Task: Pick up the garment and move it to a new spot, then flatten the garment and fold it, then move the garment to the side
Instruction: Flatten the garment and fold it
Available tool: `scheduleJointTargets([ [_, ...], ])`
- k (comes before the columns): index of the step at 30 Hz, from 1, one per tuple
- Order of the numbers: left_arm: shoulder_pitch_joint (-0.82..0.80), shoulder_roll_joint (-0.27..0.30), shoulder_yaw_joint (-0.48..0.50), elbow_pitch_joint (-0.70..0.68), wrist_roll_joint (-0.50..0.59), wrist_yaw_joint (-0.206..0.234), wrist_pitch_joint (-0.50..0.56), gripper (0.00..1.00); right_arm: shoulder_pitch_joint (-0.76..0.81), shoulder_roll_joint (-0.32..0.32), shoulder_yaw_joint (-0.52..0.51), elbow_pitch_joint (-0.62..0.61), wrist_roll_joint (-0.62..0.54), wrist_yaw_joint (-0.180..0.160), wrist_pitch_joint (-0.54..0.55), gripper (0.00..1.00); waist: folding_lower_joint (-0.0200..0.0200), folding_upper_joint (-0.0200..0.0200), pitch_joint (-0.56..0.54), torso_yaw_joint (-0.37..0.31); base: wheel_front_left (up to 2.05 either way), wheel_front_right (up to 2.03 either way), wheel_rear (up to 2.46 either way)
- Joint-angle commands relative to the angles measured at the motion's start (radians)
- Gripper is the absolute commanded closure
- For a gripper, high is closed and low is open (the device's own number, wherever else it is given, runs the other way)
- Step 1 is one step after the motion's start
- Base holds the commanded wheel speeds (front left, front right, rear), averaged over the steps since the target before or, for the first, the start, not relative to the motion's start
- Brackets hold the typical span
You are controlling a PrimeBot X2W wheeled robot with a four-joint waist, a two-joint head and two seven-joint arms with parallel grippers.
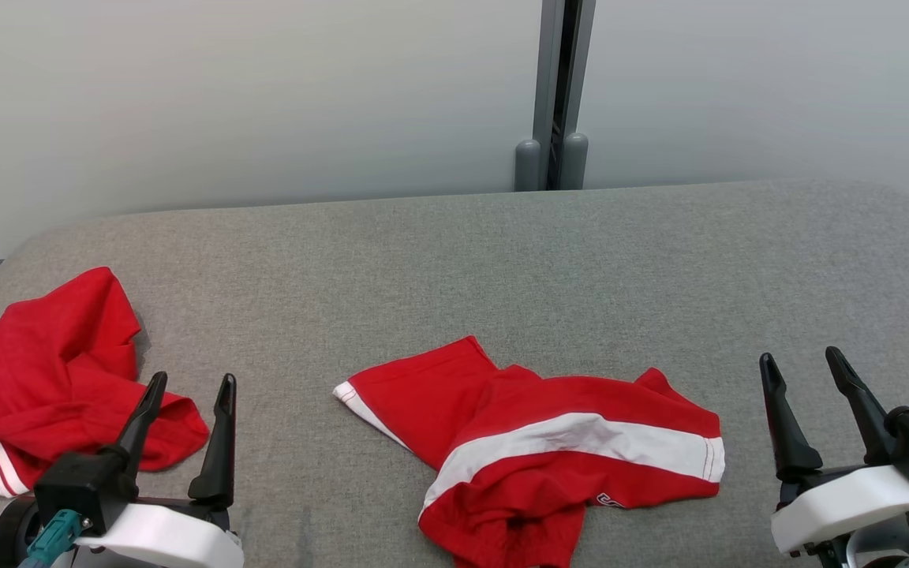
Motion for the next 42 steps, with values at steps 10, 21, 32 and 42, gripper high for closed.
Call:
scheduleJointTargets([
  [10,-0.025,0.002,0.002,0.012,-0.01,0.0,-0.005,0.0,0.002,-0.004,-0.001,-0.007,0.007,0.0,0.004,0.0,0.0,0.0,-0.001,0.002,0.0,0.0,0.0],
  [21,-0.103,0.002,-0.03,0.003,-0.03,-0.053,0.049,0.0,-0.012,-0.004,0.007,-0.014,0.009,0.0,0.008,0.0,0.0,0.0,0.024,0.0,0.0,0.0,0.0],
  [32,-0.191,-0.107,-0.209,0.118,-0.187,-0.255,0.256,0.0,-0.057,-0.004,0.021,0.001,0.022,0.0,-0.011,0.0,0.0,0.0,0.116,-0.049,0.0,0.0,0.0],
  [42,-0.236,-0.171,-0.285,0.301,-0.269,-0.355,0.355,0.0,-0.102,-0.004,0.037,0.024,0.033,0.0,-0.033,0.0,0.0,0.0,0.184,-0.081,0.0,0.0,0.0],
])
